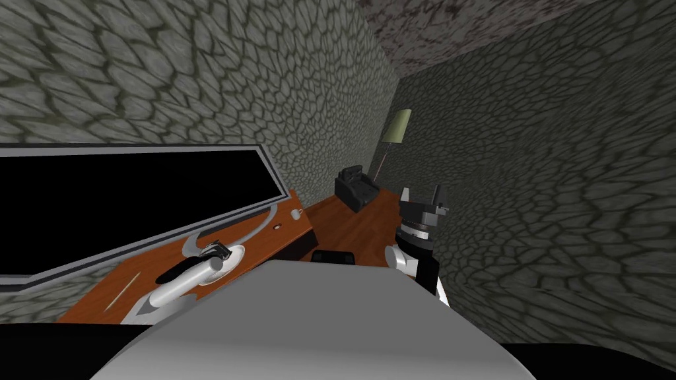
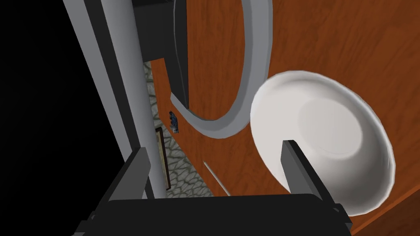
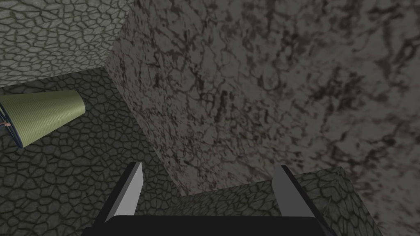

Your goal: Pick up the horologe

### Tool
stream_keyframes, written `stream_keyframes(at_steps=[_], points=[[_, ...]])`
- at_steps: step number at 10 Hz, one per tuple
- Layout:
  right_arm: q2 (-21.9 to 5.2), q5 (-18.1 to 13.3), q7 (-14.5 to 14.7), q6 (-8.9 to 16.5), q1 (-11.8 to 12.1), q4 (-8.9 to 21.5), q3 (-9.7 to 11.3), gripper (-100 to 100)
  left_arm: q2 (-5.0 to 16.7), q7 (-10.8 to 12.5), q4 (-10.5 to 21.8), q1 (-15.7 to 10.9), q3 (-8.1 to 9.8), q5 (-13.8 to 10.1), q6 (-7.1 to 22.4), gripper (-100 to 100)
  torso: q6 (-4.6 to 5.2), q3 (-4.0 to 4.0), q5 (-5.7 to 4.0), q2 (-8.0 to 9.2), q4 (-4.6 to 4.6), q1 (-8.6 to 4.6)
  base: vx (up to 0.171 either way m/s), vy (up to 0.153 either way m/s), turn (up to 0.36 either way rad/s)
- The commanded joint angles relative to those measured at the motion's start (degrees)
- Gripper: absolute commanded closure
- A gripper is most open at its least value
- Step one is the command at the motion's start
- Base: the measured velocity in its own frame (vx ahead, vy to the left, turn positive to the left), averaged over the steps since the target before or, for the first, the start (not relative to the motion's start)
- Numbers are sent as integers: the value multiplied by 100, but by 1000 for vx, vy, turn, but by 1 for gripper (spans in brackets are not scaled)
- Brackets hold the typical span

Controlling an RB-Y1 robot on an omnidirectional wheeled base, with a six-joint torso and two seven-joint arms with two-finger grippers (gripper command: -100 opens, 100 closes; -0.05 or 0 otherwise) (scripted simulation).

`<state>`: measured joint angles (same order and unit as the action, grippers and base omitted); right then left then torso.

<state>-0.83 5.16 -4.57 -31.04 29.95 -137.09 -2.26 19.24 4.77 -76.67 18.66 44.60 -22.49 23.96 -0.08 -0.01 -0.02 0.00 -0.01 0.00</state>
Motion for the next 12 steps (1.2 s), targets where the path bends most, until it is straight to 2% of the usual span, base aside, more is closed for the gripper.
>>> stream_keyframes(at_steps=[1, 2, 3, 4, 5, 7, 8, 9, 10, 11, 12], points=[[0, 0, 0, 0, 0, 0, 0, 0, 59, 58, 286, -15, 200, -57, 218, -100, 0, 0, 0, 0, 0, 0, 56, -10, -241], [0, 0, 0, 0, -1, 0, 1, 0, 90, 120, 517, -38, 381, -73, 353, -100, 6, -2, 0, -6, 0, 0, 118, -6, -376], [0, 0, 0, 0, 0, 0, 1, 0, 90, 120, 571, -38, 399, -73, 456, -100, 7, -12, 0, -24, -3, 2, 100, 4, -219], [0, 0, 0, 0, 0, 0, 0, 0, 119, 180, 806, -60, 590, -85, 594, -100, 3, -13, 1, -23, -5, 1, 98, 0, -335], [0, 0, 0, 0, 0, 0, 0, 0, 119, 180, 806, -60, 590, -85, 685, -100, 6, -13, -1, -23, -4, 0, 73, 10, -156], [0, 0, 0, 0, 0, 0, 0, 0, 169, 293, 1165, -97, 944, -96, 1048, -100, 7, -10, 0, -18, -3, -1, 105, 10, -355], [0, 0, 0, 0, 0, 0, 0, 0, 169, 293, 1254, -97, 944, -96, 1118, -100, 6, -16, 1, -30, -5, 6, 97, 35, -106], [0, 0, 0, 0, 1, 0, -1, 0, 189, 345, 1465, -112, 1107, -96, 1290, -100, -2, -14, 2, -24, -6, 7, 96, 25, -189], [0, 0, 0, 0, 0, 0, 0, 0, 189, 345, 1465, -112, 1107, -96, 1319, -100, 3, -13, 2, -24, -4, 6, 70, 36, -156], [0, 0, 0, 0, 1, 0, 0, 0, 206, 394, 1667, -124, 1258, -92, 1507, -100, 0, -9, 1, -16, -4, 7, 67, 43, -266], [-1, 0, 0, 0, 0, 0, 0, 0, 206, 394, 1667, -124, 1258, -92, 1510, -100, 4, -8, 2, -14, -2, 11, 64, 34, -123]])
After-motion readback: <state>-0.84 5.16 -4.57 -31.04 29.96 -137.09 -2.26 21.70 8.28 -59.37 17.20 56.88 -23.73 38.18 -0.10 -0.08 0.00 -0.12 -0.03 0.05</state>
